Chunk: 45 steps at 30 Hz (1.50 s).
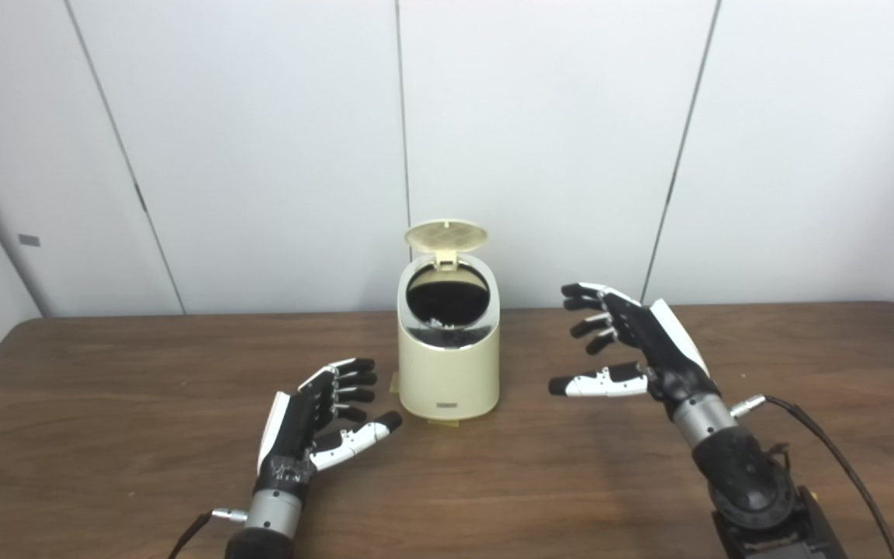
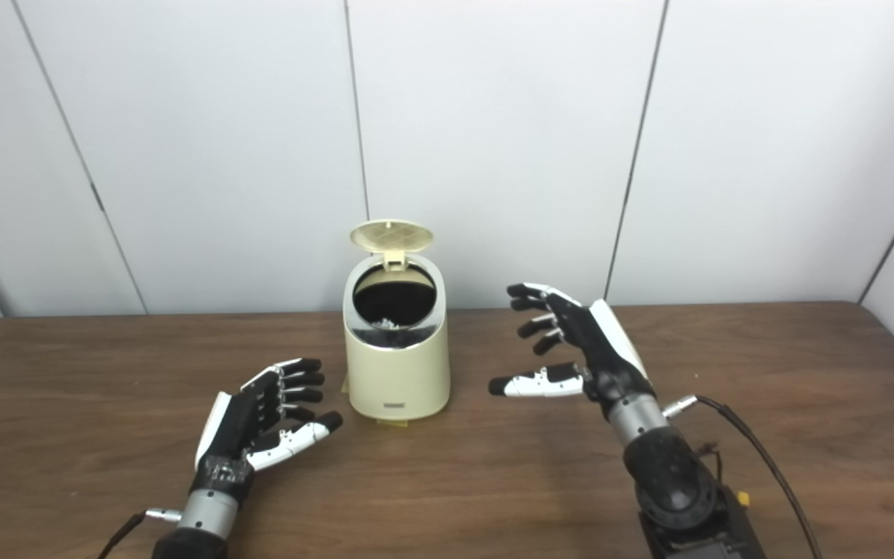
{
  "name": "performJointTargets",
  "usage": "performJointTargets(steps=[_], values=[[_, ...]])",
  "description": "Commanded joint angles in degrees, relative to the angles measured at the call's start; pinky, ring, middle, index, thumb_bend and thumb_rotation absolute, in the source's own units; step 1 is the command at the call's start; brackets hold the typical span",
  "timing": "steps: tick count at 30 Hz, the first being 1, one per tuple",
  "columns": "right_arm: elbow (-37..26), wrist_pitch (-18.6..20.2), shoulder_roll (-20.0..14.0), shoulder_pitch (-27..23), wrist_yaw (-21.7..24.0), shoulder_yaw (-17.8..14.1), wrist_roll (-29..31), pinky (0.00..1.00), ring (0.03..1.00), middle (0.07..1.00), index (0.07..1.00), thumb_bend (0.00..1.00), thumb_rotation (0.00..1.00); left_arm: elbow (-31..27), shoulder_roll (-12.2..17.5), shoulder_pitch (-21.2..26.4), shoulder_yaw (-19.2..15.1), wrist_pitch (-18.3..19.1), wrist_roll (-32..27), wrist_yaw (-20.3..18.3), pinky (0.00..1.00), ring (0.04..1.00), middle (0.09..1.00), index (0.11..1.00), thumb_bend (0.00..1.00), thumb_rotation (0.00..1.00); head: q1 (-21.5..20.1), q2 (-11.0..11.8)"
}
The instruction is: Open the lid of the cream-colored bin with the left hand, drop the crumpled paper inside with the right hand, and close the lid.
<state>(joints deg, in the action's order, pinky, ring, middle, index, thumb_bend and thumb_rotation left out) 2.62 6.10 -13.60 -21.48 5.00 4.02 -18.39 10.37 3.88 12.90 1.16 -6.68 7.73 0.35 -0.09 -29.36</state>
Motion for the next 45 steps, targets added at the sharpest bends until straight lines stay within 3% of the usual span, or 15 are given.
performJointTargets(steps=[1,8,13,17,22,25,30,33,36,45], values=[[-1.0,-1.1,-1.2,-1.2,-0.1,0.0,-0.2,0.51,0.653,0.77,0.786,0.89,0.18,-2.1,0.5,2.1,0.3,-1.3,1.6,0.9,0.67,0.748,0.796,0.793,0.84,0.26,0.1,0.0],[1.4,-1.9,-1.4,-0.4,-0.6,1.2,-1.1,0.5,0.637,0.78,0.783,0.91,0.16,-4.6,2.1,6.6,-0.5,-0.4,2.4,0.7,0.76,0.826,0.877,0.881,0.87,0.28,1.4,0.5],[3.7,-3.7,-0.8,-0.3,-1.6,1.5,-0.7,0.52,0.651,0.784,0.783,0.91,0.17,-6.1,3.4,10.0,-0.3,1.6,2.7,-0.2,0.75,0.862,0.907,0.926,0.88,0.3,1.8,1.0],[5.8,-5.7,-0.3,-0.3,-2.6,1.7,-1.0,0.52,0.653,0.779,0.787,0.92,0.22,-6.9,4.9,13.7,0.2,2.9,2.4,-1.6,0.7,0.884,0.927,0.947,0.87,0.26,1.8,1.3],[7.2,-5.9,0.2,-0.3,-3.4,2.4,-1.8,0.49,0.619,0.758,0.779,0.93,0.24,-6.9,6.4,18.0,1.2,4.7,2.0,-4.3,0.75,0.939,0.963,0.975,0.85,0.18,1.9,1.9],[7.4,-5.8,0.5,-0.1,-3.6,2.7,-1.9,0.5,0.622,0.756,0.793,0.89,0.16,-6.8,7.5,20.7,2.1,6.4,3.4,-5.5,0.79,0.952,0.982,0.979,0.92,0.23,1.6,2.2],[8.0,-6.8,1.0,0.0,-3.9,2.6,-1.5,0.5,0.614,0.755,0.796,0.9,0.2,-7.4,9.6,24.8,5.0,9.1,7.0,-8.3,0.82,0.975,0.999,0.992,0.98,0.31,1.0,2.4],[7.7,-6.0,1.2,-0.1,-4.2,2.7,-2.2,0.51,0.62,0.76,0.798,0.88,0.18,-6.2,10.7,27.0,6.5,8.8,8.3,-9.8,0.85,0.994,1.0,0.981,1.0,0.39,0.6,2.5],[7.2,-5.4,1.3,-0.1,-4.4,2.6,-2.5,0.51,0.627,0.761,0.799,0.89,0.21,-5.0,11.5,28.7,7.6,8.4,9.1,-11.4,0.85,0.998,1.0,0.968,1.0,0.46,0.3,2.5],[7.3,-5.4,1.5,-0.1,-4.6,2.4,-2.4,0.49,0.602,0.726,0.795,0.92,0.25,-2.4,13.1,31.0,10.7,6.4,11.4,-14.4,0.9,0.985,0.957,0.895,1.0,0.49,-0.3,2.5]])
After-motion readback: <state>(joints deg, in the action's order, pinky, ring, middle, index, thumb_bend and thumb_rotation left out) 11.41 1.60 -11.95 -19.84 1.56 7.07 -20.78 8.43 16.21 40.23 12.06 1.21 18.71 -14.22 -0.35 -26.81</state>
